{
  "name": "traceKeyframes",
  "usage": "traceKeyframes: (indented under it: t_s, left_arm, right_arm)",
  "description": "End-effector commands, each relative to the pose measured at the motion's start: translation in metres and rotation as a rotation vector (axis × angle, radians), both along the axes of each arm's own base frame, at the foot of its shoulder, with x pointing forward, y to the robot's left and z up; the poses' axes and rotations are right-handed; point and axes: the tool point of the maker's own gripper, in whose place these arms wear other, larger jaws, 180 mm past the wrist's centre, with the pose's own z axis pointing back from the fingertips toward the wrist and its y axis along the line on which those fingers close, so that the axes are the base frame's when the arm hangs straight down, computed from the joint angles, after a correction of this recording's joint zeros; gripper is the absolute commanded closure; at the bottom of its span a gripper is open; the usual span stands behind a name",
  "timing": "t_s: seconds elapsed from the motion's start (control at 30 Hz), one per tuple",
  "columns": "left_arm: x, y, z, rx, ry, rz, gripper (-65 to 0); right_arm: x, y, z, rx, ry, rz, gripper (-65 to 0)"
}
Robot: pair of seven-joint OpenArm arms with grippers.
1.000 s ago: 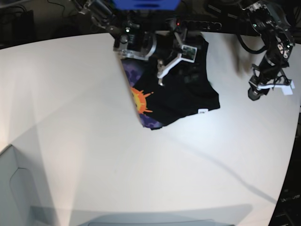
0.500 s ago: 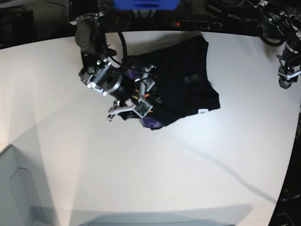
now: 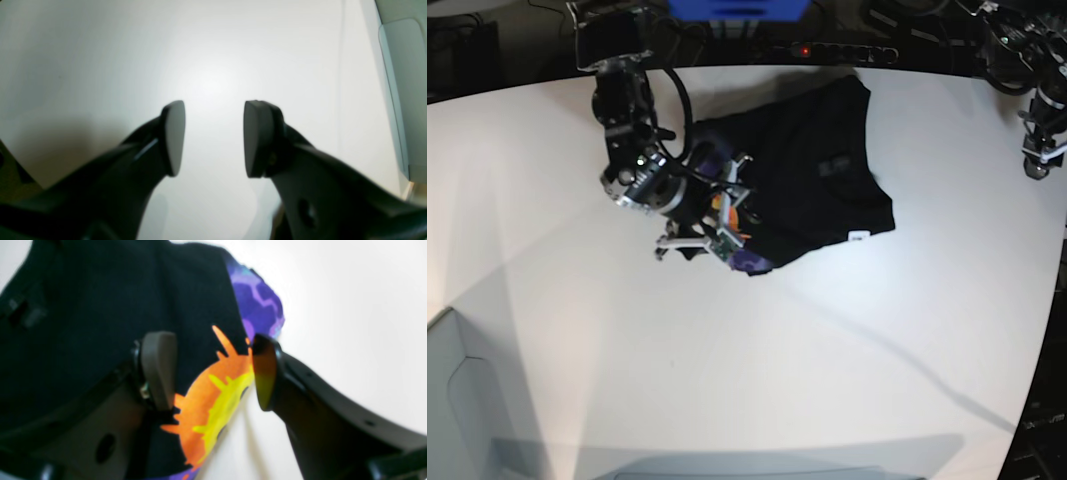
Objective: Fold the T-shirt properly
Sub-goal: 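Pinch the printed shirt edge with the right gripper and tuck it under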
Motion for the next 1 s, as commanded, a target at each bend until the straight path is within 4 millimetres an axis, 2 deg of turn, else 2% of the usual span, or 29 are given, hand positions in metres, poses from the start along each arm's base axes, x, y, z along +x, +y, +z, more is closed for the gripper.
traceKeyframes:
  t_s: [0.0, 0.17, 0.27, 0.47, 0.6, 0.83, 0.9, 0.97]
  left_arm:
    - [0.003, 0.006, 0.012, 0.028, -0.025, -0.003, -28.1]
    - [0.003, 0.006, 0.012, 0.028, -0.025, -0.003, -28.1]
    - [0.003, 0.006, 0.012, 0.028, -0.025, -0.003, -28.1]
    - [0.004, 0.008, 0.014, 0.034, -0.025, -0.005, -28.1]
    - [0.004, 0.008, 0.014, 0.034, -0.025, -0.005, -28.1]
    - [0.005, 0.005, 0.013, 0.031, -0.026, -0.011, -28.1]
    - [0.005, 0.004, 0.013, 0.031, -0.027, -0.011, -28.1]
    - [0.005, 0.004, 0.014, 0.032, -0.027, -0.011, -28.1]
  right_arm:
    - [0.009, 0.005, 0.013, 0.03, -0.038, 0.012, -33.2]
    - [0.012, -0.001, 0.002, 0.007, -0.016, 0.014, -21.0]
    - [0.013, -0.002, 0.003, 0.006, -0.022, 0.014, -17.7]
    - [0.02, -0.014, 0.004, -0.01, -0.035, -0.005, -18.2]
    - [0.034, -0.044, 0.006, -0.005, -0.036, -0.118, -18.2]
    - [0.052, -0.073, 0.015, 0.001, -0.06, -0.213, -18.3]
    - [0.056, -0.079, 0.024, 0.01, -0.085, -0.235, -18.9]
    - [0.057, -0.074, 0.037, 0.037, -0.114, -0.246, -22.9]
